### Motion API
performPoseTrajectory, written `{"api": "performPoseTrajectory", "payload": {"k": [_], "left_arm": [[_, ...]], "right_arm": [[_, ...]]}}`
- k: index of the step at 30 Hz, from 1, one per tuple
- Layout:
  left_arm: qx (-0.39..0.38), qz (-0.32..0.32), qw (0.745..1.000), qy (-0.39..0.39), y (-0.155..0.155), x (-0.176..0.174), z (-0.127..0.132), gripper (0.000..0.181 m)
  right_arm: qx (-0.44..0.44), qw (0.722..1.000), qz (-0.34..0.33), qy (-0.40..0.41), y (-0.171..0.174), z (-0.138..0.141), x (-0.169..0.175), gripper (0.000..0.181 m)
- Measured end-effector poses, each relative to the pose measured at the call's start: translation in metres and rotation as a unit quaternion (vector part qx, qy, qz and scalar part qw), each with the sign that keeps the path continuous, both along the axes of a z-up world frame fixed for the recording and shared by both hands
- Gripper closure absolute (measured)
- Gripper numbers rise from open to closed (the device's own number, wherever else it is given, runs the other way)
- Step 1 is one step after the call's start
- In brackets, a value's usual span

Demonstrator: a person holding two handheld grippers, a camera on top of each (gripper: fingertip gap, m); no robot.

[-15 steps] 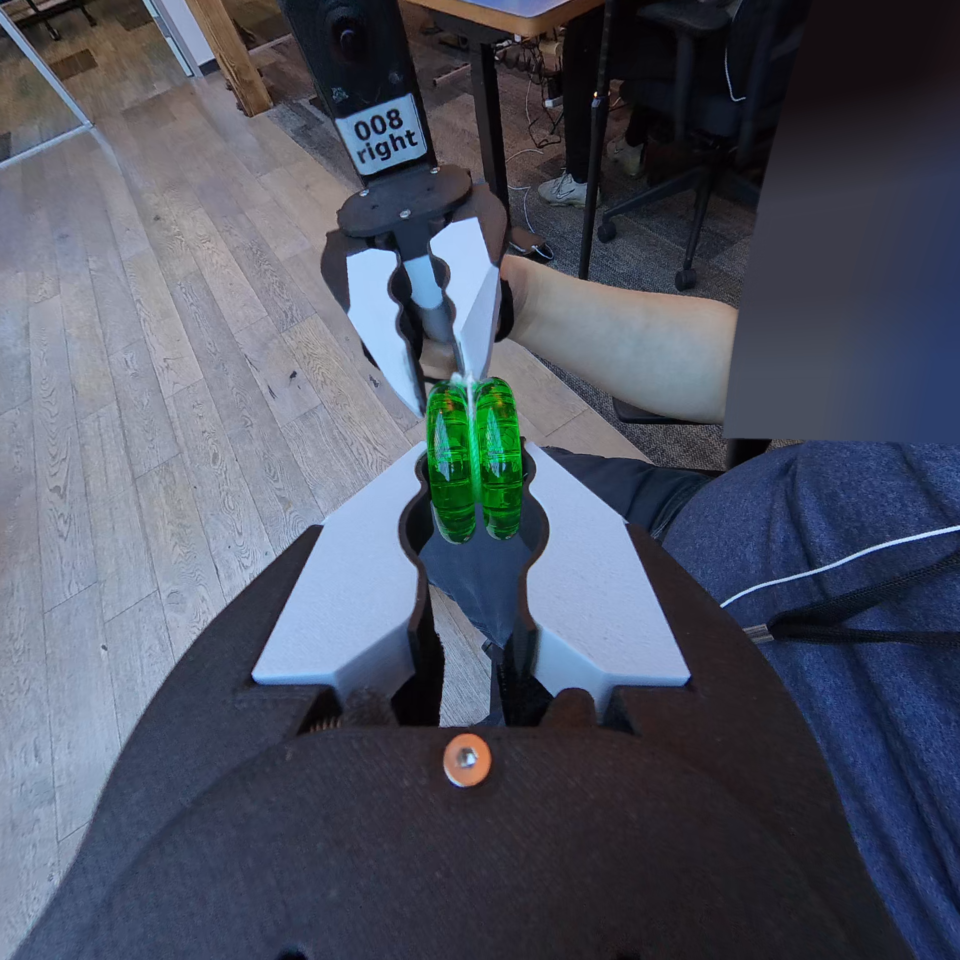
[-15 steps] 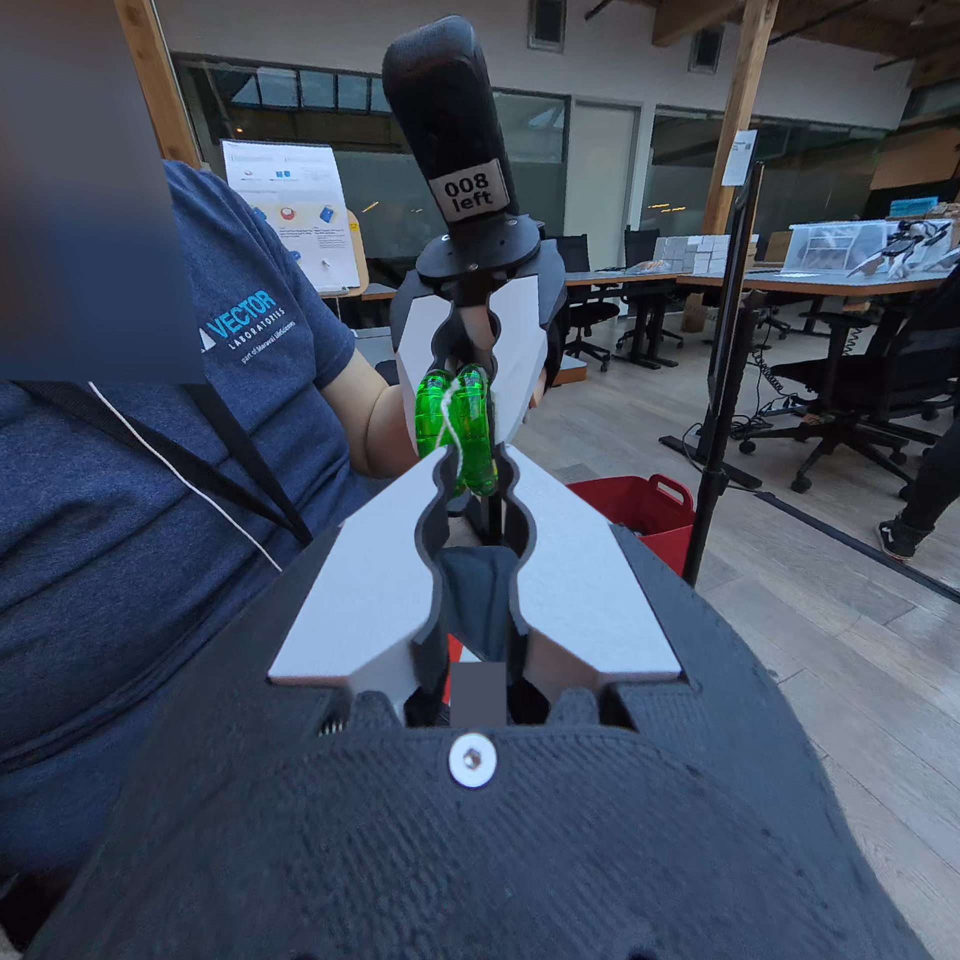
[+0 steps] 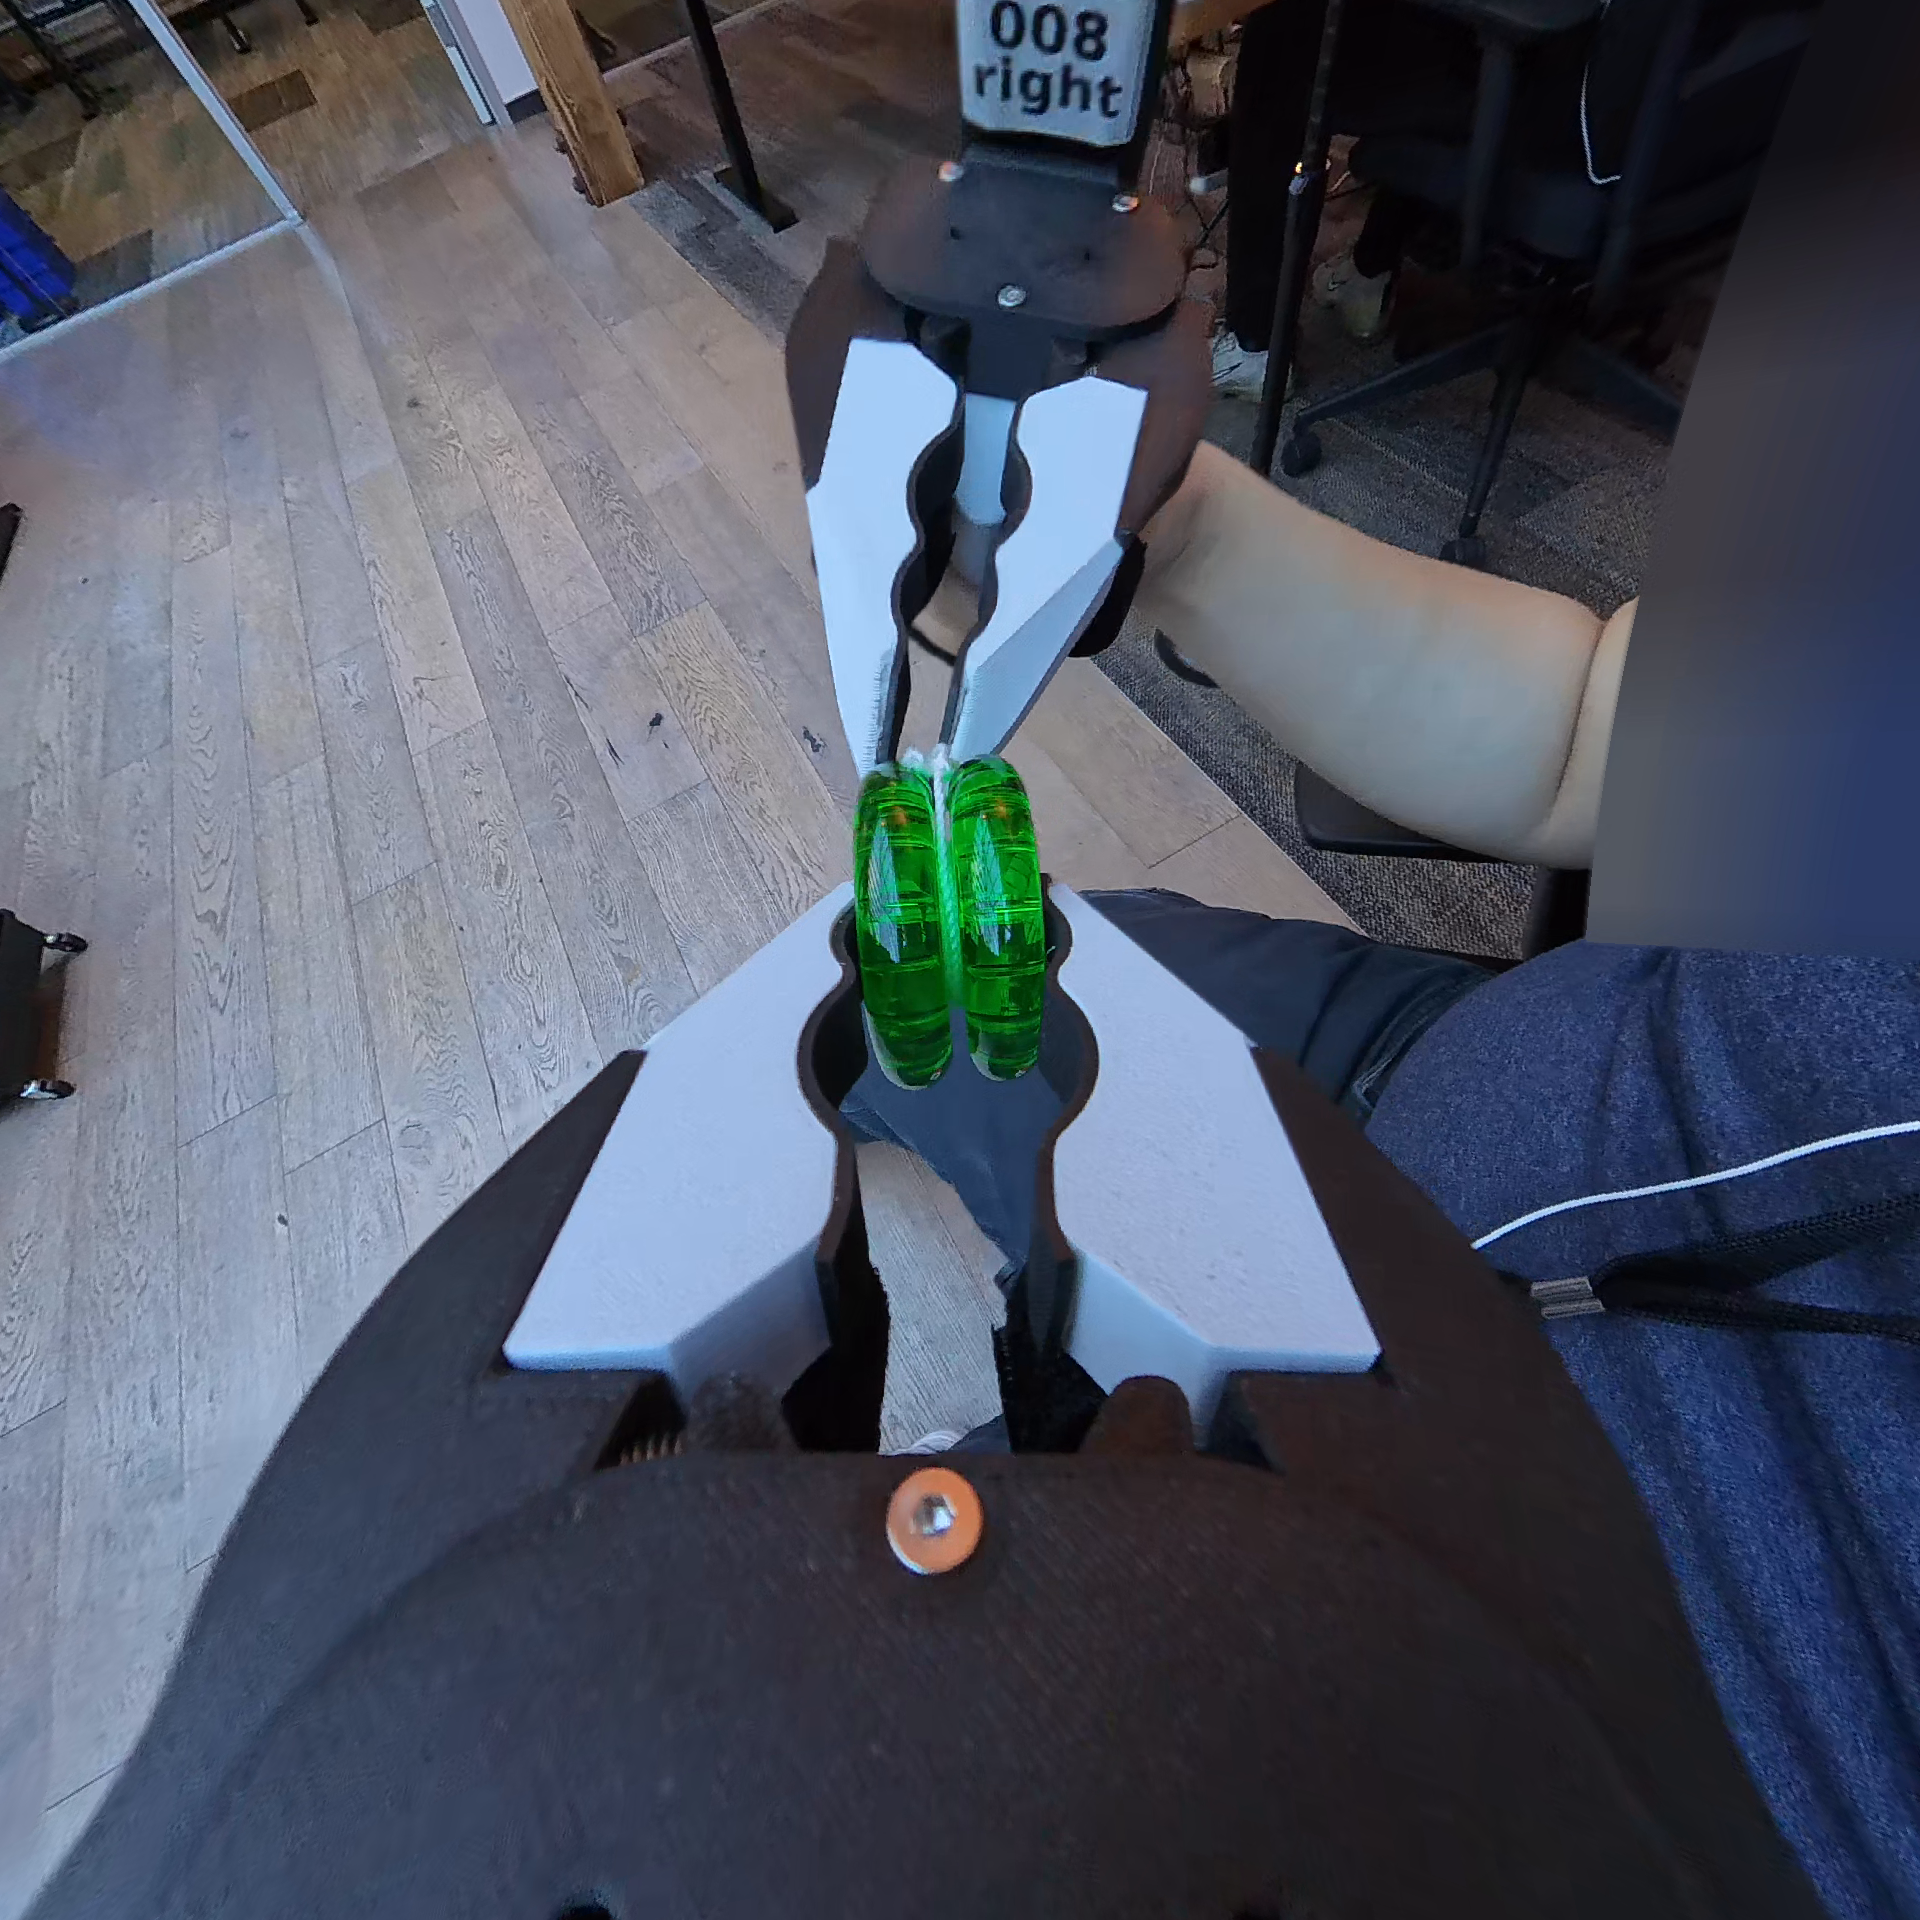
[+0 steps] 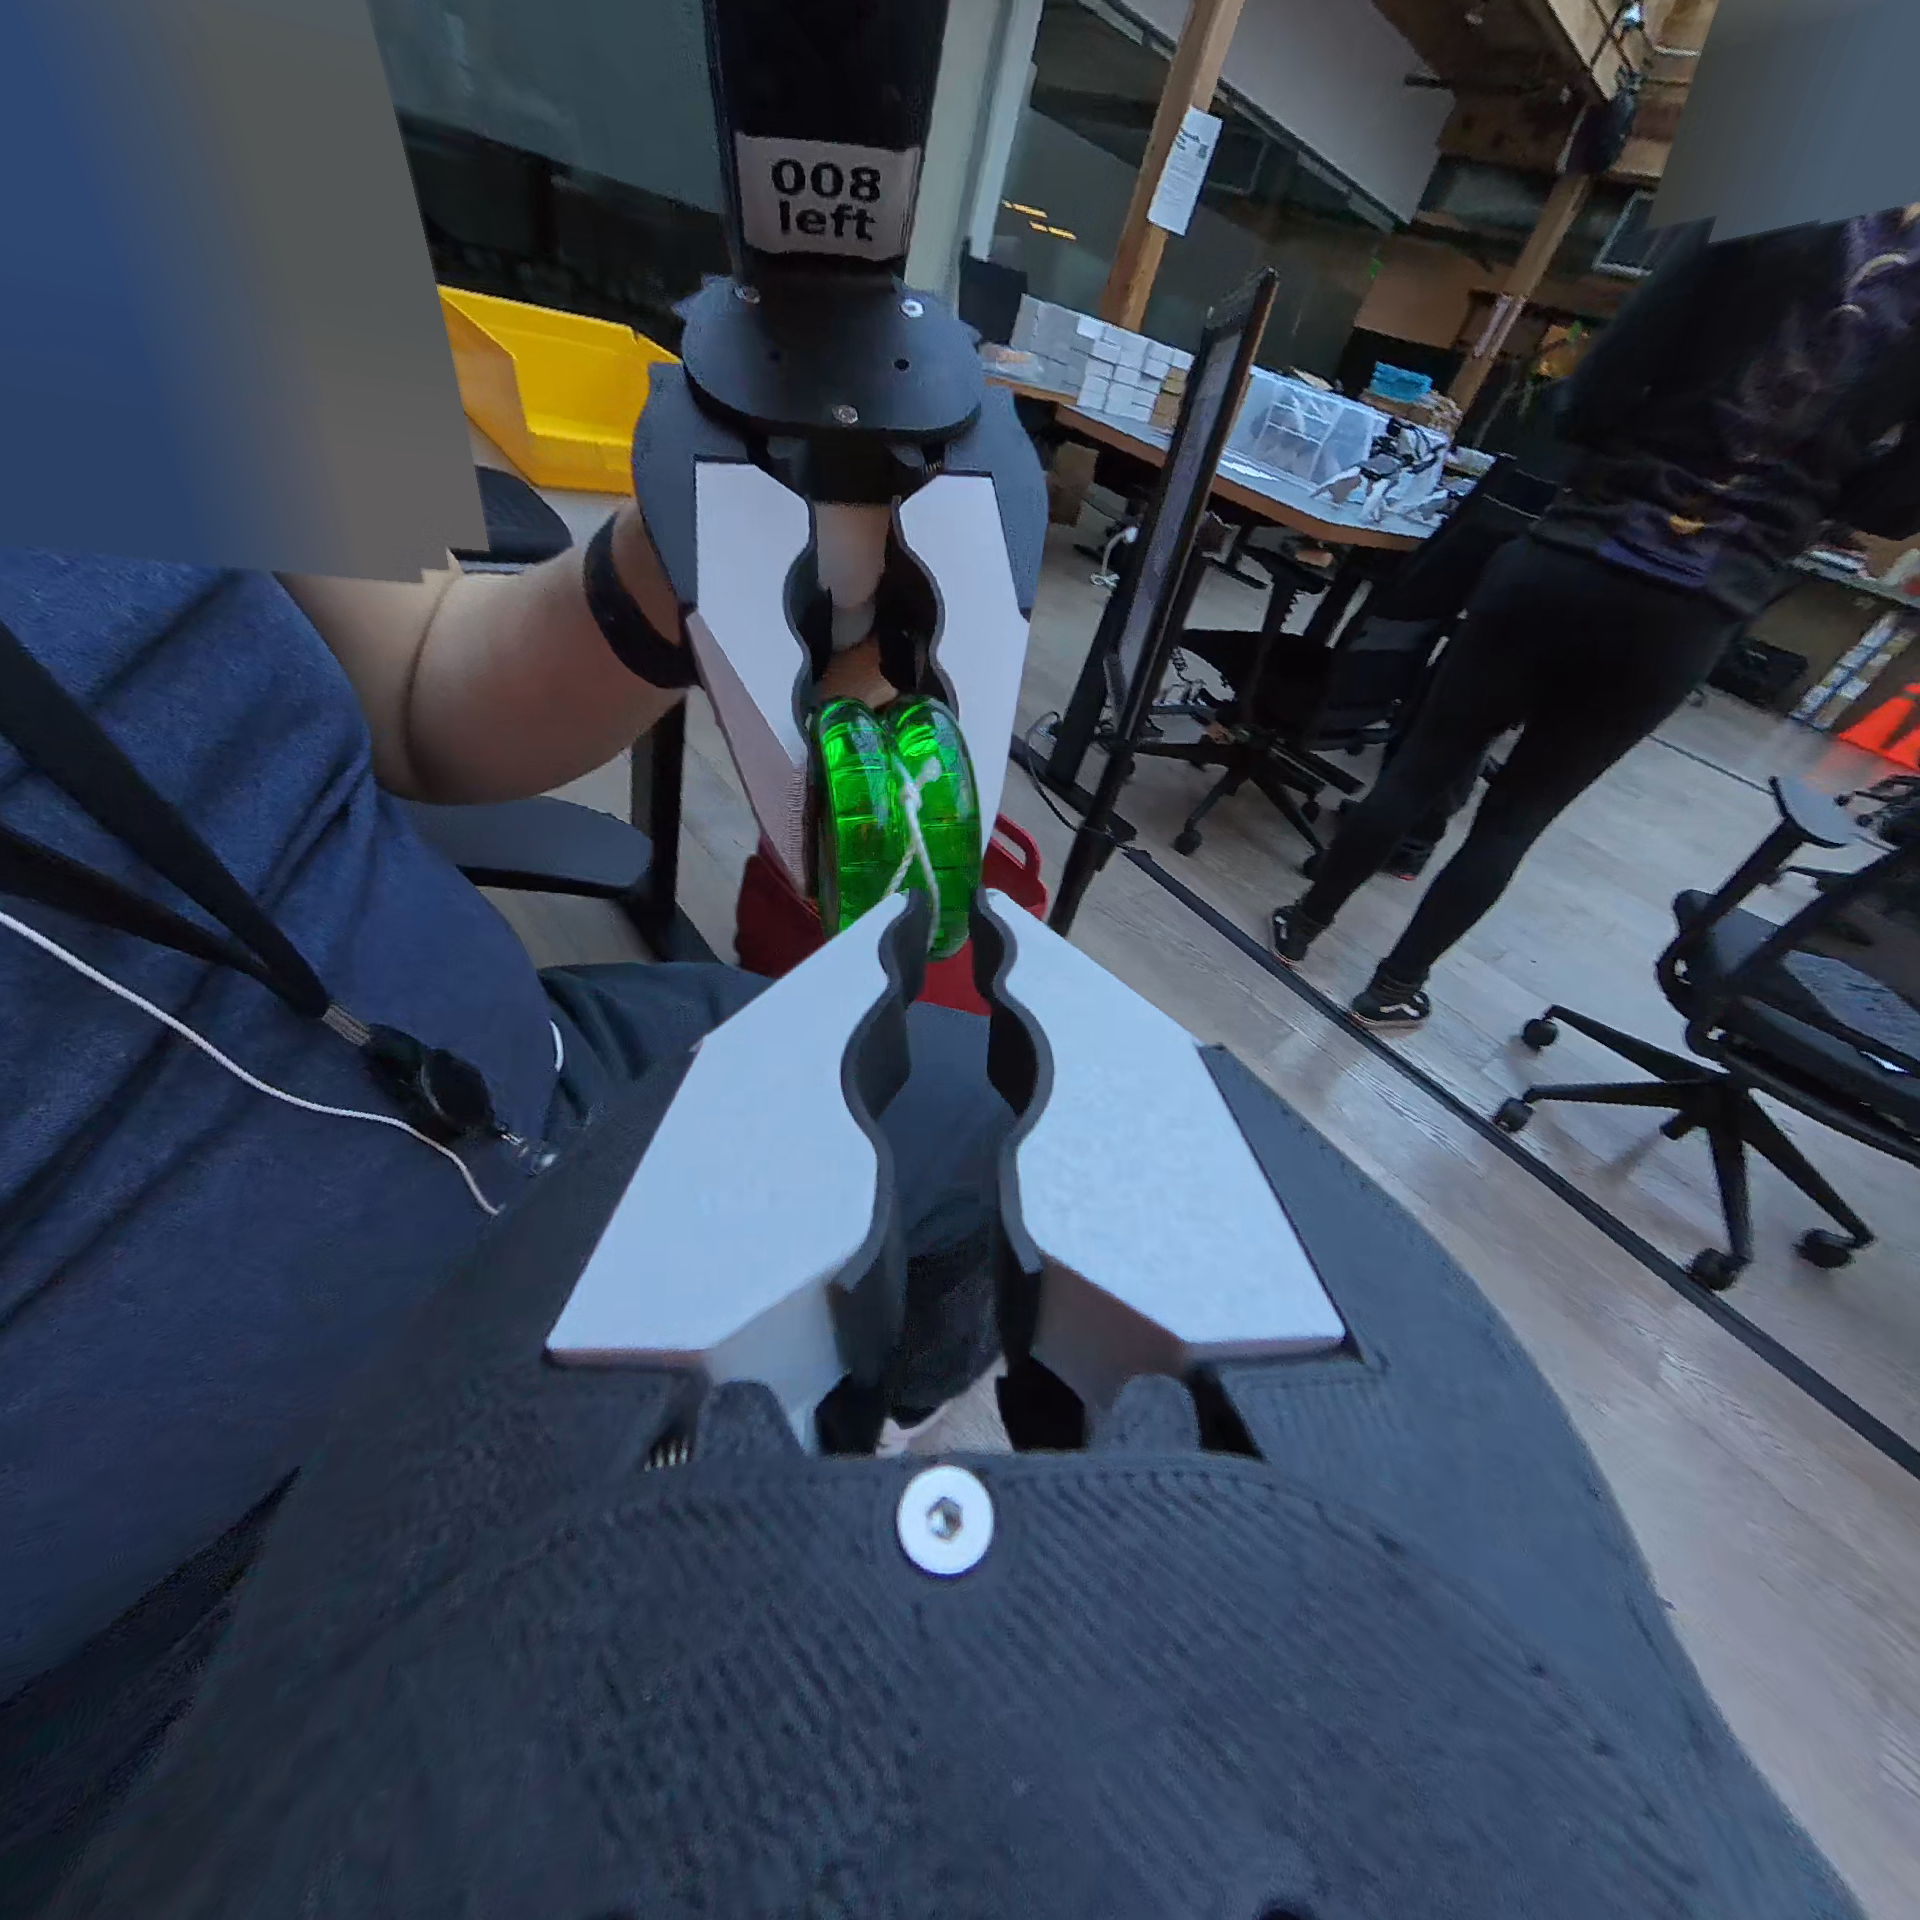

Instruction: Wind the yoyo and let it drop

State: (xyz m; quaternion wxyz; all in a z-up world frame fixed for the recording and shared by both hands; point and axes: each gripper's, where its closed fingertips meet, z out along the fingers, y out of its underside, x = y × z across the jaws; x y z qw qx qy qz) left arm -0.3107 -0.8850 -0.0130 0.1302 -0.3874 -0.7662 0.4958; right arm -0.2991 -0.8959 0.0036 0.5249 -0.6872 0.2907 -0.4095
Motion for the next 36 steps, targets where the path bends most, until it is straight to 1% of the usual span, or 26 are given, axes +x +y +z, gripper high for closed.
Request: {"api": "performPoseTrajectory", "payload": {"k": [5,10,13,15,17,22,27,30,35,36], "left_arm": [[-0.020,0.023,0.999,-0.033,-0.004,0.004,0.001,0.154],[-0.043,0.039,0.996,-0.065,-0.007,0.006,0.004,0.154],[-0.063,0.045,0.994,-0.080,-0.007,0.006,0.010,0.155],[-0.072,0.052,0.992,-0.095,-0.008,0.006,0.011,0.154],[-0.080,0.058,0.988,-0.116,-0.008,0.008,0.012,0.154],[-0.099,0.070,0.982,-0.145,-0.008,0.011,0.014,0.154],[-0.120,0.083,0.976,-0.162,-0.009,0.013,0.018,0.154],[-0.131,0.087,0.974,-0.162,-0.010,0.014,0.020,0.154],[-0.145,0.082,0.978,-0.124,-0.007,0.010,0.029,0.154],[-0.146,0.083,0.978,-0.122,-0.007,0.010,0.030,0.154]], "right_arm": [[-0.064,0.995,-0.069,0.011,-0.005,0.000,0.003,0.178],[-0.095,0.990,-0.100,0.004,-0.008,0.003,0.005,0.180],[-0.139,0.980,-0.140,0.019,-0.016,-0.005,0.011,0.176],[-0.168,0.973,-0.160,0.014,-0.017,-0.006,0.016,0.174],[-0.182,0.968,-0.174,0.003,-0.017,-0.004,0.020,0.176],[-0.180,0.965,-0.192,-0.011,-0.020,0.001,0.025,0.173],[-0.221,0.946,-0.234,-0.044,-0.025,0.009,0.028,0.170],[-0.243,0.930,-0.263,-0.087,-0.029,0.020,0.029,0.166],[-0.248,0.915,-0.259,-0.185,-0.020,0.039,0.022,0.181],[-0.243,0.913,-0.260,-0.199,-0.019,0.042,0.020,0.181]]}}
